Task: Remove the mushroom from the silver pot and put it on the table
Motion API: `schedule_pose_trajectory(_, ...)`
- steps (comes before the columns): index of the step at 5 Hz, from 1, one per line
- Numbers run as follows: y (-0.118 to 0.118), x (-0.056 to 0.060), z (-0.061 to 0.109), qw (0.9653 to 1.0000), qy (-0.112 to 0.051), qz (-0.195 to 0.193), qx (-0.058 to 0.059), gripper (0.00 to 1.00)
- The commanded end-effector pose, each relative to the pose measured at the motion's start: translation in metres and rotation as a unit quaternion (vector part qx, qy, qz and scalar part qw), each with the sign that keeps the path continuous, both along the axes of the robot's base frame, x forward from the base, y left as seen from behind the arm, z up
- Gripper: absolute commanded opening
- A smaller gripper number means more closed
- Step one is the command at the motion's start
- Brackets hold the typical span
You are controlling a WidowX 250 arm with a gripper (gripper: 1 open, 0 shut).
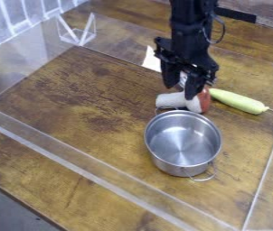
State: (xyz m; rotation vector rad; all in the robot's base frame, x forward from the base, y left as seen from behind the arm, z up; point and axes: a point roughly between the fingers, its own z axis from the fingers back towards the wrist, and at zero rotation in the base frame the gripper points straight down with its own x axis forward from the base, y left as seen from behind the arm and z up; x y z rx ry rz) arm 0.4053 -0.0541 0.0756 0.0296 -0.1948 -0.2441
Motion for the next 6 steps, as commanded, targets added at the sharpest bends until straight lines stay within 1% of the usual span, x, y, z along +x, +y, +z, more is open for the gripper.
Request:
schedule_pose_trajectory(1, -0.012, 0.002, 0.023, 0.9992, -0.038, 0.006, -0.004, 0.00)
schedule_pose_trajectory(2, -0.018, -0.001, 0.009, 0.9993, -0.032, 0.019, -0.005, 1.00)
schedule_pose_trajectory(3, -0.022, -0.006, -0.006, 0.9988, -0.030, 0.038, -0.005, 0.00)
schedule_pose_trajectory(4, -0.027, -0.010, -0.019, 0.9980, -0.029, 0.056, -0.005, 0.00)
schedule_pose_trajectory(5, -0.018, -0.002, -0.005, 0.9986, -0.029, 0.044, -0.001, 0.00)
schedule_pose_trajectory(6, -0.008, 0.001, 0.003, 0.9992, -0.022, 0.033, 0.004, 0.00)
